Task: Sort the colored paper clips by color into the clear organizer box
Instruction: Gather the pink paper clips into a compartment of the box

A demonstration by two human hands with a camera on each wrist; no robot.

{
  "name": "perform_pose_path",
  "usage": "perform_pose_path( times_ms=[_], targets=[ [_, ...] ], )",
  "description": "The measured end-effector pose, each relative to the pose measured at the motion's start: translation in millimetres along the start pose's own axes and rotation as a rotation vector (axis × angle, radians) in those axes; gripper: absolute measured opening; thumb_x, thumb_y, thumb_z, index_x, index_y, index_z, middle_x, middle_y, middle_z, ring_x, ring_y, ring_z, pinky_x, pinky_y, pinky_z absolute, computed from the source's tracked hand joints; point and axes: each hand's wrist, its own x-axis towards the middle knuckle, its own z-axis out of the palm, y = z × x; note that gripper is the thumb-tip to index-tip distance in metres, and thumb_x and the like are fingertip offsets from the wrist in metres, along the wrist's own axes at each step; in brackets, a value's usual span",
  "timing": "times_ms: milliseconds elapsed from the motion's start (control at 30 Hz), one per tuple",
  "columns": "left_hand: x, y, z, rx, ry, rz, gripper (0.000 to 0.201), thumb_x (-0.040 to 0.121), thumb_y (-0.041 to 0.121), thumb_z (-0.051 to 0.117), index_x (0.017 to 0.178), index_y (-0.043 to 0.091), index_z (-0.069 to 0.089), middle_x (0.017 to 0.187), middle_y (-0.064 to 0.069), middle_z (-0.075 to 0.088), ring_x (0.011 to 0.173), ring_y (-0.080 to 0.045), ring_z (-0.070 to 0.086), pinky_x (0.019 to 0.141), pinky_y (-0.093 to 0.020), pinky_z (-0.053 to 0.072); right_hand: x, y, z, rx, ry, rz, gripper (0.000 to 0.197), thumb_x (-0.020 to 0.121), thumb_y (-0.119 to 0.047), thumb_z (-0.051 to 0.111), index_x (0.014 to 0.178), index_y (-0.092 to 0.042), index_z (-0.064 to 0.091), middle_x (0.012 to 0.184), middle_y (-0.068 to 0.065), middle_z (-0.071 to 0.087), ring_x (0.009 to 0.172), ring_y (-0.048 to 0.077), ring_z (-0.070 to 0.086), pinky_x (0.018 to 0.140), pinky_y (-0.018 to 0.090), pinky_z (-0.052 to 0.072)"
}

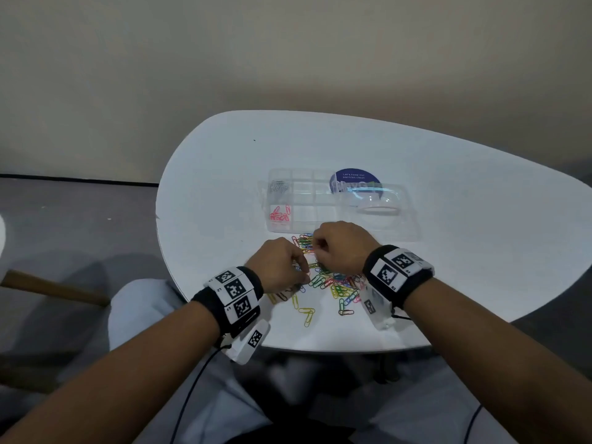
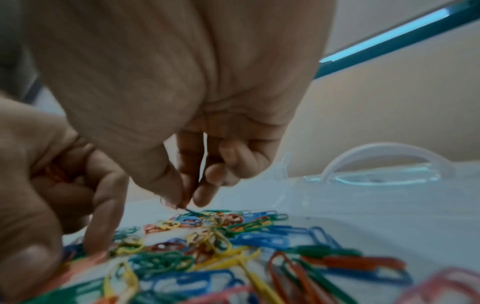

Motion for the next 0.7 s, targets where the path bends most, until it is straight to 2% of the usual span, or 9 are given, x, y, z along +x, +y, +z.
perform_pose_path(
  times_ms=[100,167,300,400,467,533,600,667,700],
  targets=[
    [0.3,2.2,0.3,0.026,-0.02,-0.014,0.018,0.073,0.031,0.083,0.081,0.016,0.078,0.069,0.005,0.066,0.06,-0.001,0.054,0.051,-0.015,0.037,-6.3,5.5,-2.1,0.142,0.096,0.036,0.01,0.086,-0.02,0.057,0.084,-0.016,0.066,0.087,-0.002,0.068,0.08,0.019,0.061,0.073,0.036,0.052],
    [1.2,6.0,0.1,0.055,-0.047,-0.004,0.017,0.074,0.031,0.082,0.074,0.015,0.077,0.069,0.004,0.07,0.059,-0.002,0.057,0.05,-0.014,0.037,-11.3,8.6,-4.3,0.228,0.155,0.054,0.01,0.087,-0.021,0.059,0.082,-0.017,0.067,0.083,-0.004,0.069,0.077,0.016,0.062,0.072,0.034,0.053],
    [7.3,13.1,1.1,0.148,-0.085,0.041,0.008,0.073,0.023,0.076,0.068,0.017,0.078,0.065,0.005,0.072,0.063,-0.007,0.065,0.054,-0.023,0.048,-19.4,12.8,-5.2,0.345,0.196,0.114,0.008,0.085,-0.021,0.061,0.08,-0.019,0.067,0.079,-0.005,0.069,0.075,0.012,0.064,0.071,0.032,0.054],
    [9.4,14.6,3.5,0.203,-0.106,0.068,0.004,0.07,0.02,0.075,0.069,0.017,0.077,0.066,0.004,0.072,0.066,-0.011,0.066,0.06,-0.029,0.056,-25.7,16.3,-3.9,0.389,0.206,0.14,0.008,0.085,-0.02,0.062,0.079,-0.018,0.066,0.081,-0.007,0.068,0.074,0.008,0.061,0.07,0.029,0.051],
    [9.6,14.5,2.6,0.177,-0.13,0.066,0.008,0.071,0.022,0.075,0.068,0.015,0.076,0.067,0.003,0.071,0.062,-0.01,0.064,0.058,-0.028,0.054,-31.3,17.5,-3.8,0.414,0.219,0.146,0.007,0.085,-0.018,0.062,0.079,-0.017,0.066,0.08,-0.008,0.066,0.069,0.002,0.056,0.067,0.026,0.046],
    [12.5,14.6,-3.2,-0.034,-0.097,0.002,0.015,0.076,0.022,0.072,0.066,0.011,0.073,0.062,0.001,0.067,0.051,-0.009,0.055,0.049,-0.022,0.044,-36.7,17.4,-5.5,0.474,0.243,0.161,0.006,0.083,-0.014,0.064,0.078,-0.016,0.066,0.074,-0.007,0.065,0.064,0.003,0.054,0.064,0.023,0.044],
    [16.9,17.2,-12.9,-0.486,-0.034,-0.148,0.024,0.081,0.016,0.063,0.059,0.008,0.057,0.051,-0.001,0.046,0.04,-0.012,0.035,0.041,-0.019,0.029,-41.7,13.9,-9.8,0.582,0.289,0.175,0.007,0.081,-0.01,0.064,0.076,-0.015,0.066,0.072,-0.003,0.064,0.061,0.005,0.053,0.062,0.022,0.046],
    [20.0,21.5,-17.9,-1.01,-0.129,-0.276,0.026,0.08,0.011,0.048,0.059,0.017,0.034,0.054,0.002,0.023,0.045,-0.012,0.017,0.041,-0.02,0.013,-45.9,6.6,-16.8,0.696,0.358,0.148,0.01,0.081,-0.005,0.066,0.075,-0.013,0.066,0.074,0.005,0.067,0.062,0.007,0.054,0.062,0.02,0.049],
    [21.3,24.1,-17.5,-1.179,-0.21,-0.308,0.023,0.078,0.012,0.043,0.062,0.019,0.027,0.057,0.002,0.017,0.049,-0.013,0.013,0.042,-0.021,0.01,-47.4,2.2,-21.0,0.738,0.392,0.12,0.012,0.08,-0.002,0.066,0.074,-0.012,0.066,0.075,0.009,0.068,0.062,0.007,0.053,0.062,0.019,0.048]
  ],
)
